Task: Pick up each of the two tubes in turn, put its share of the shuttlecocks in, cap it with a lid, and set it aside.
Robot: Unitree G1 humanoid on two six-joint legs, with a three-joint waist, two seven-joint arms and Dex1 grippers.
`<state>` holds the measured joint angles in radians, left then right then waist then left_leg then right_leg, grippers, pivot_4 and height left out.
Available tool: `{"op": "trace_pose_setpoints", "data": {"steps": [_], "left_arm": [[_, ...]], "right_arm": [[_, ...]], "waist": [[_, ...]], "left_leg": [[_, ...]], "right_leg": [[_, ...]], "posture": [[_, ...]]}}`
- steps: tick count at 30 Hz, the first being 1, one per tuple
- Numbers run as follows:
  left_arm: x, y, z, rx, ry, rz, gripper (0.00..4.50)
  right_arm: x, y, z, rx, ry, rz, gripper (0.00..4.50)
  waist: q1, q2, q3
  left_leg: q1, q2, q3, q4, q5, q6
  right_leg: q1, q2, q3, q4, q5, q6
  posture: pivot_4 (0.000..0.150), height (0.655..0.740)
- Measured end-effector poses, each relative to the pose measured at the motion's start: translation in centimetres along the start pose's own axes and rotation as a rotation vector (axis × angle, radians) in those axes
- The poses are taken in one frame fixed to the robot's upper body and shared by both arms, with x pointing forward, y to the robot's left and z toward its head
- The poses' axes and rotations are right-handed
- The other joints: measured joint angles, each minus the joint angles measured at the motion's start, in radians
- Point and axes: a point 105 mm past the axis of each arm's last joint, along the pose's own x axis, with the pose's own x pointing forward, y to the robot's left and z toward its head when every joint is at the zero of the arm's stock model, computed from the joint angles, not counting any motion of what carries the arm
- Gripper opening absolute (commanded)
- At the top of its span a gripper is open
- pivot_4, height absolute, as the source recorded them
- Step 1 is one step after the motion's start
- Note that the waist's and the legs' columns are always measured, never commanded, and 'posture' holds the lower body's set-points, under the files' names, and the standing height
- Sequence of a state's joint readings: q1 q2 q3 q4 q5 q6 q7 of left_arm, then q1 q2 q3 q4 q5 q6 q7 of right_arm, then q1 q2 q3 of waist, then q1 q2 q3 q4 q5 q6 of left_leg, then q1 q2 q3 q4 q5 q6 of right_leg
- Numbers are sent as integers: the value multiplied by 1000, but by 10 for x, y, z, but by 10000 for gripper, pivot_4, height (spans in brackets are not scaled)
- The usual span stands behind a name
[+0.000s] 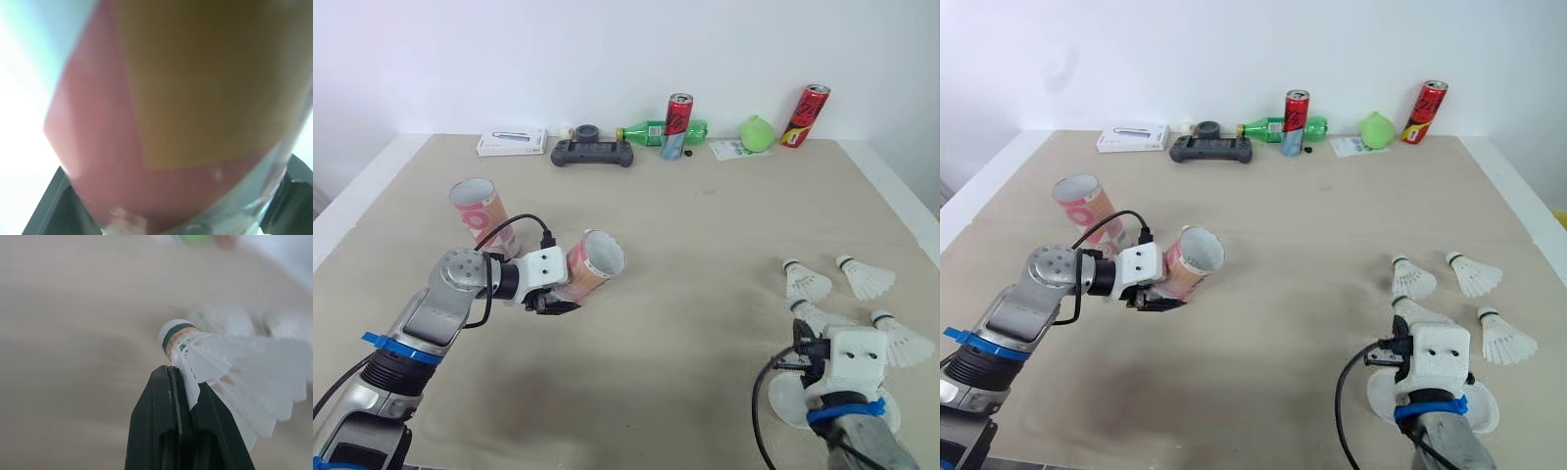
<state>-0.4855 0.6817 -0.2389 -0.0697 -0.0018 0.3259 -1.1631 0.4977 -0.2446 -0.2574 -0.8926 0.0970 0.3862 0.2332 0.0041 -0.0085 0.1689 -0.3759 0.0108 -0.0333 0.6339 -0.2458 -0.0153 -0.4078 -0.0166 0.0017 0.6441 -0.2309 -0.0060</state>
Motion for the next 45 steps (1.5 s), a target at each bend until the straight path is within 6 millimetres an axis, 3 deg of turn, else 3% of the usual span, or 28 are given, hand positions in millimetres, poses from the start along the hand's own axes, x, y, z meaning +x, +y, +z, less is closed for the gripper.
{"op": "trace_pose_setpoints", "data": {"steps": [3,5,13,16,20,24,25,27,28,30,31,32,34,35,38,41,43,44,45], "left_arm": [[1,1,0,-4,-1,1,30328],[2,2,0,-3,-2,-3,30328],[7,2,7,16,-22,-14,30328],[8,2,9,19,-27,-15,30328],[8,2,10,22,-34,-16,30328],[7,2,9,20,-31,-10,30328],[7,2,9,20,-31,-9,30328],[7,2,10,22,-32,-7,30328],[7,2,10,25,-31,-5,30328],[7,2,10,28,-30,-3,30328],[7,1,10,28,-28,-2,30328],[7,1,10,28,-28,-2,30328],[7,1,10,26,-27,0,30328],[7,2,9,19,-26,2,30328],[7,2,10,16,-28,6,30328],[8,3,9,14,-27,10,30328],[8,3,9,11,-26,12,30328],[8,3,9,10,-26,12,30328],[8,3,9,10,-26,12,30328]], "right_arm": [[10,19,31,-57,-167,186,502],[18,38,54,-150,-259,409,502],[52,51,100,-369,-357,746,502],[69,68,114,-492,-386,887,502],[73,82,111,-522,-382,976,502],[75,111,104,-526,-389,1113,502],[72,122,104,-549,-403,1169,3361],[72,126,105,-571,-412,1191,7598],[75,126,107,-588,-417,1196,13156],[78,126,110,-597,-420,1197,19652],[81,124,115,-611,-421,1203,26857],[81,124,116,-614,-422,1205,26857],[84,123,121,-622,-416,1223,34183],[82,123,125,-631,-421,1243,34183],[86,114,142,-611,-358,1313,26955],[96,108,159,-644,-332,1326,16853],[104,109,170,-718,-297,1340,9925],[105,114,169,-749,-279,1360,3396],[105,117,167,-759,-270,1374,206]], "waist": [[0,-1,1],[1,-3,2],[5,-6,4],[4,-6,4],[6,-6,4],[5,-6,4],[5,-6,4],[5,-6,4],[4,-6,4],[3,-6,4],[3,-5,4],[3,-5,4],[3,-5,4],[3,-5,3],[4,-4,4],[2,-2,4],[3,-1,4],[3,-1,4],[3,-1,4]], "left_leg": [[0,0,0,1,1,1],[0,-1,1,2,2,2],[-4,-11,-3,1,3,7],[-9,-16,-7,1,4,13],[-14,-18,-13,2,3,14],[-14,-18,-13,2,3,15],[-14,-17,-15,2,4,15],[-14,-17,-15,2,4,15],[-13,-17,-15,2,4,15],[-13,-17,-15,2,4,15],[-13,-17,-15,2,4,15],[-13,-17,-15,2,4,15],[-13,-17,-15,2,4,15],[-13,-17,-16,2,4,15],[-14,-17,-21,4,4,15],[-13,-18,-21,4,6,17],[-12,-17,-21,4,7,18],[-12,-17,-22,4,7,18],[-12,-17,-22,4,7,18]], "right_leg": [[1,0,-2,-1,0,0],[1,-1,-3,-1,0,0],[3,-6,-4,-3,1,1],[0,-7,-3,-3,2,5],[0,-7,-5,-3,3,11],[0,-7,-6,-3,3,12],[0,-7,-7,-3,3,12],[0,-7,-8,-3,3,12],[0,-7,-8,-3,3,12],[0,-7,-8,-3,3,12],[0,-6,-8,-3,4,13],[0,-6,-8,-3,4,13],[0,-6,-8,-3,4,13],[1,-6,-8,-2,4,13],[1,-7,-9,-1,4,13],[0,-7,-9,0,5,11],[1,-7,-10,0,3,8],[1,-7,-10,0,3,8],[1,-6,-10,1,3,8]], "posture": [[1500,7400],[1500,7400],[1500,7400],[1500,7400],[1500,7400],[1500,7400],[1500,7400],[1500,7400],[1500,7400],[1500,7400],[1500,7400],[1500,7400],[1500,7400],[1500,7400],[1500,7400],[1500,7400],[1500,7400],[1500,7400],[1500,7400]]}}
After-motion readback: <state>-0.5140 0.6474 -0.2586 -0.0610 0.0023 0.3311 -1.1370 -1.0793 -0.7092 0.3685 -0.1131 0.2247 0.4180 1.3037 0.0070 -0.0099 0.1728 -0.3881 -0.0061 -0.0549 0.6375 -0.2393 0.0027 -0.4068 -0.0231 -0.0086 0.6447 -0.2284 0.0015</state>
